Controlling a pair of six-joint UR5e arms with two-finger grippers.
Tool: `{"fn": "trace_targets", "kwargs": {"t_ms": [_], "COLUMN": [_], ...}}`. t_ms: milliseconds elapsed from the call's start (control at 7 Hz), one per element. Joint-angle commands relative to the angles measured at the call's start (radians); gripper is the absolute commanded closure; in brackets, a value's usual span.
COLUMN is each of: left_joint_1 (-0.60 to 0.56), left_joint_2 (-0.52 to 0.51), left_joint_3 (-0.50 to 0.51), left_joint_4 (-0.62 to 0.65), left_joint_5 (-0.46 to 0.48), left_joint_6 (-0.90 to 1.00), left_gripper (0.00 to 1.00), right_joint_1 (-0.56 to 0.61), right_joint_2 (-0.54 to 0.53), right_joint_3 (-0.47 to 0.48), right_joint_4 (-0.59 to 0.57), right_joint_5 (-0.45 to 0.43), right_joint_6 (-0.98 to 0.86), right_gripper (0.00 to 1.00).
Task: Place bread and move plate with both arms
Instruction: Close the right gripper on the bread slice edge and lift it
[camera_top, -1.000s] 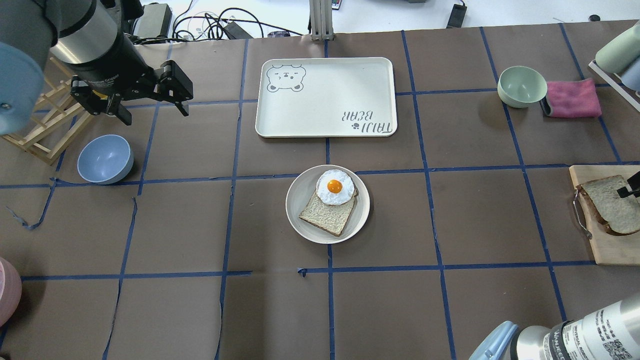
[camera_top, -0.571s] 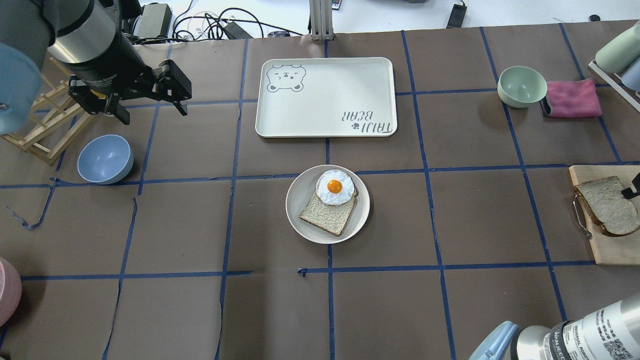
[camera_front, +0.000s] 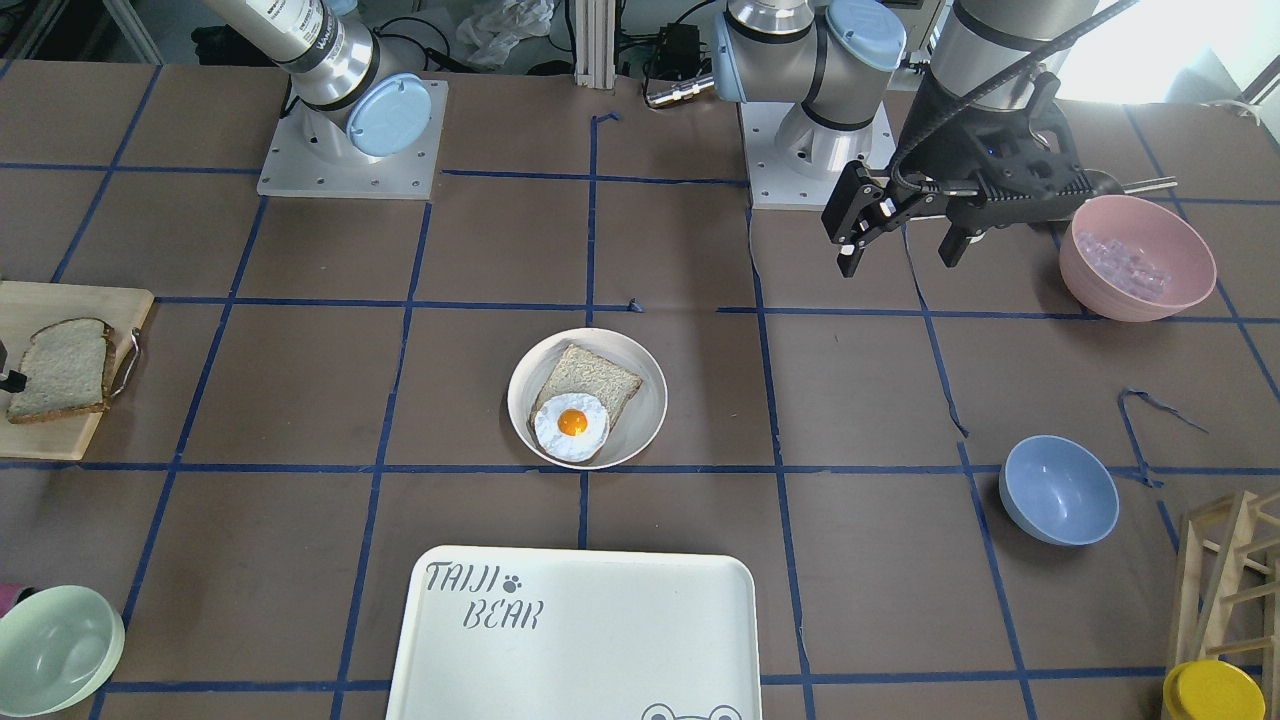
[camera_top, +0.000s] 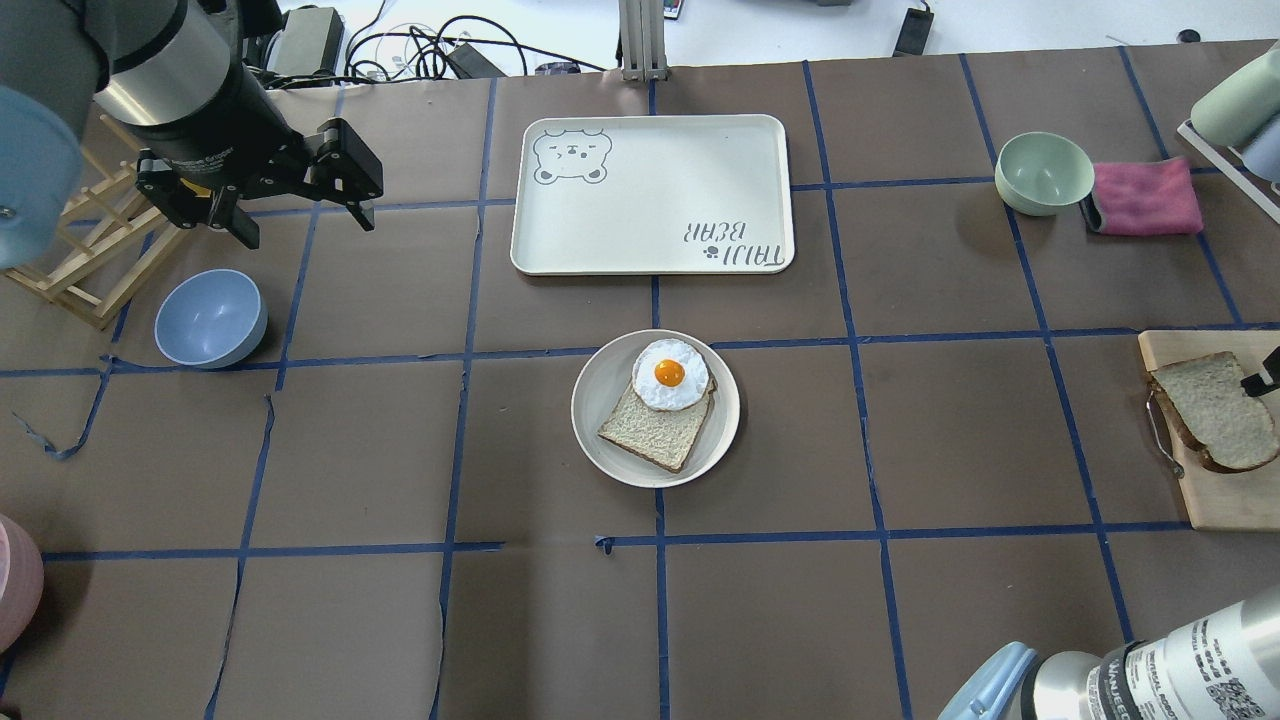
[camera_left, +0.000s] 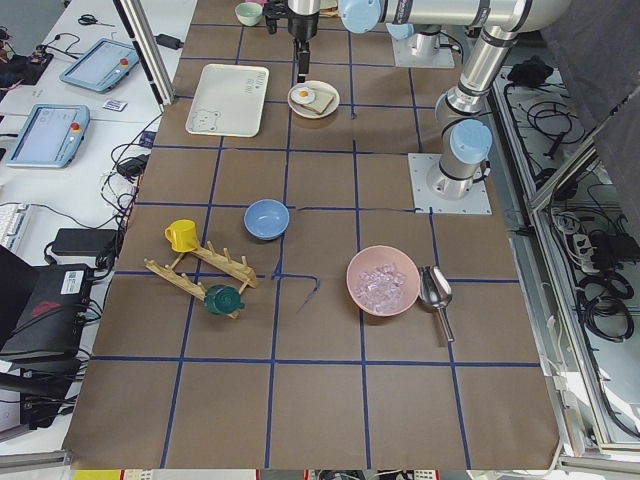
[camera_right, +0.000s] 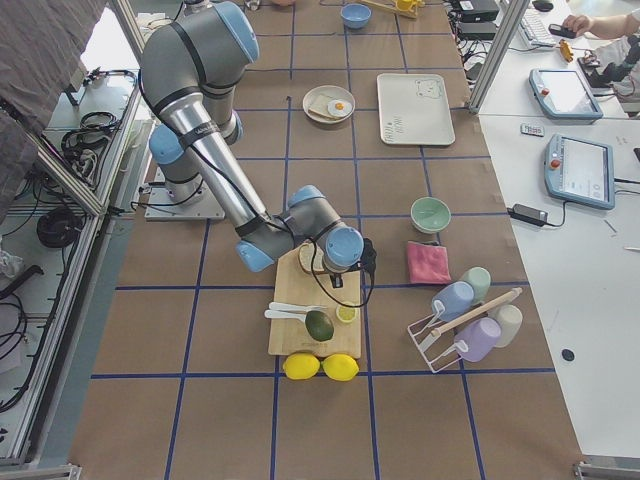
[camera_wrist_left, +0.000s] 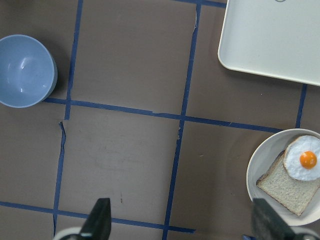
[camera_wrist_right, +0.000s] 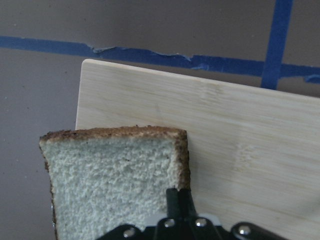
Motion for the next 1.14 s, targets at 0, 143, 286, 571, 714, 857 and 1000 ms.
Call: {"fn": "trace_targets", "kwargs": {"t_ms": [0,143,286,571,714,857,1000], "left_joint_1": [-0.001,0.001,-0.001,0.001,0.002,0.002,0.001], "left_joint_2": [0.000,-0.001,-0.001,-0.004,-0.009,-0.008,-0.004], "left_joint_3": [0.000,0.002,0.002,0.005,0.010,0.008,0.008], "left_joint_4": [0.001,0.001,0.001,0.001,0.001,0.001,0.001], "left_joint_5": [-0.003,-0.003,-0.003,-0.003,-0.005,-0.003,-0.003], "left_joint_6": [0.000,0.000,0.000,0.000,0.000,0.000,0.000], "left_gripper": [0.00,0.00,0.00,0.00,0.00,0.00,0.00], "right_joint_1": [0.000,0.000,0.001,0.041,0.072,0.110,0.144], "right_joint_2": [-0.007,-0.007,-0.010,-0.130,-0.169,-0.193,-0.230], "right_joint_3": [0.000,0.001,0.000,0.000,-0.012,-0.023,-0.055], "right_joint_4": [-0.025,-0.048,-0.049,-0.024,0.002,0.006,0.065], "right_joint_5": [-0.035,-0.039,-0.041,-0.094,-0.113,-0.119,-0.133], "right_joint_6": [0.008,0.008,0.008,0.043,0.062,0.066,0.112], "right_gripper": [1.00,1.00,1.00,1.00,1.00,1.00,1.00]}}
